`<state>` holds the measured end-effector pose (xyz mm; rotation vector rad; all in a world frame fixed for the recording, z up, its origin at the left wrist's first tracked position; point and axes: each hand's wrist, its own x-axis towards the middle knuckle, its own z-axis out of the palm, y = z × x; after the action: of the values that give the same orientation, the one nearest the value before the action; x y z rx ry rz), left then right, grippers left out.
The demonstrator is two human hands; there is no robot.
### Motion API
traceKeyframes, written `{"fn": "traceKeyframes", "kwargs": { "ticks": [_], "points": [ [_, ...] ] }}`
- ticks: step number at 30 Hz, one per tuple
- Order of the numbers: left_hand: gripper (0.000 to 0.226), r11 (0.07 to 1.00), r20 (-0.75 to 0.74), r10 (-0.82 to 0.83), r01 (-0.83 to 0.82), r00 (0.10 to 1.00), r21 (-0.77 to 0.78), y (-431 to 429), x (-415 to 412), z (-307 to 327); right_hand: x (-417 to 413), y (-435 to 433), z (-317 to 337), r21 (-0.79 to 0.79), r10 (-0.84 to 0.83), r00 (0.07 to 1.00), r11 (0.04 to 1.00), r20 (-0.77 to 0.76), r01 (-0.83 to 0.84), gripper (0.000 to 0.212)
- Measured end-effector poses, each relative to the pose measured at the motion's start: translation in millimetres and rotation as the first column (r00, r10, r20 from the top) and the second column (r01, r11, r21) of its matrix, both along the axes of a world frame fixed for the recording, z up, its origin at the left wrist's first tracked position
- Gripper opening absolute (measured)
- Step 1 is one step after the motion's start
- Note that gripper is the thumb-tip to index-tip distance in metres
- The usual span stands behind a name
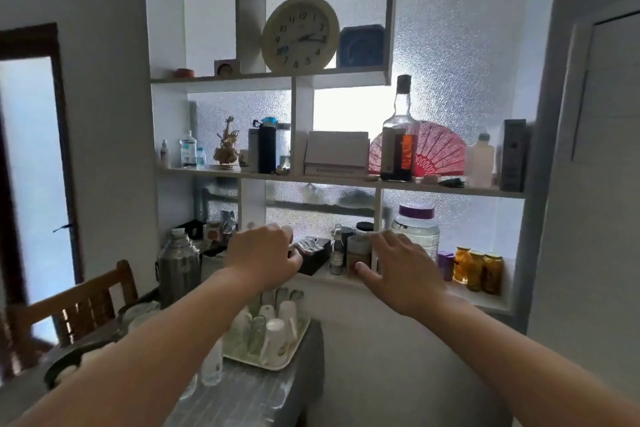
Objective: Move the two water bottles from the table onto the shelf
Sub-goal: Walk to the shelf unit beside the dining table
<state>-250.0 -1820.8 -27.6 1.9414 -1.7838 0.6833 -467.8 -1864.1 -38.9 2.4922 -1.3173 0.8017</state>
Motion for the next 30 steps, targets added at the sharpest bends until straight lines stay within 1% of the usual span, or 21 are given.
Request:
{"fn": "traceKeyframes", "kwargs": {
  "ticks": [4,8,13,16,19,22,24,27,30],
  "points": [
    [0.027,0.996,-0.095,0.079,-0.074,0.992,0.056,-36,30,-15,32,-58,-8,0.024,0.104,0.994,0.994,0.018,-0.105,0.052],
    [0.023,0.971,-0.096,0.226,-0.217,0.969,0.097,-66,61,-24,69,-118,-18,0.029,0.219,0.975,0.975,-0.030,-0.218,0.053],
    [0.022,0.902,-0.119,0.429,-0.417,0.896,0.113,-100,92,-27,115,-185,-24,0.075,0.375,0.925,0.926,-0.061,-0.370,0.054],
    [0.021,0.862,-0.128,0.507,-0.496,0.853,0.108,-112,106,-25,142,-214,-27,0.087,0.456,0.885,0.889,-0.089,-0.450,0.055],
    [0.021,0.819,-0.154,0.573,-0.562,0.805,0.114,-114,116,-35,170,-234,-33,0.102,0.535,0.838,0.844,-0.102,-0.527,0.054],
    [0.020,0.772,-0.179,0.636,-0.615,0.751,0.161,-110,129,-55,196,-244,-44,0.140,0.613,0.786,0.788,-0.084,-0.599,0.052],
    [0.020,0.731,-0.167,0.681,-0.650,0.713,0.209,-106,138,-68,213,-247,-55,0.160,0.652,0.754,0.755,-0.081,-0.635,0.051],
    [0.020,0.680,-0.160,0.730,-0.686,0.664,0.260,-100,150,-84,239,-250,-74,0.199,0.693,0.718,0.715,-0.070,-0.671,0.054],
    [0.019,0.648,-0.173,0.758,-0.697,0.629,0.307,-96,167,-101,267,-254,-94,0.239,0.712,0.697,0.693,-0.080,-0.680,0.052]
  ]
}}
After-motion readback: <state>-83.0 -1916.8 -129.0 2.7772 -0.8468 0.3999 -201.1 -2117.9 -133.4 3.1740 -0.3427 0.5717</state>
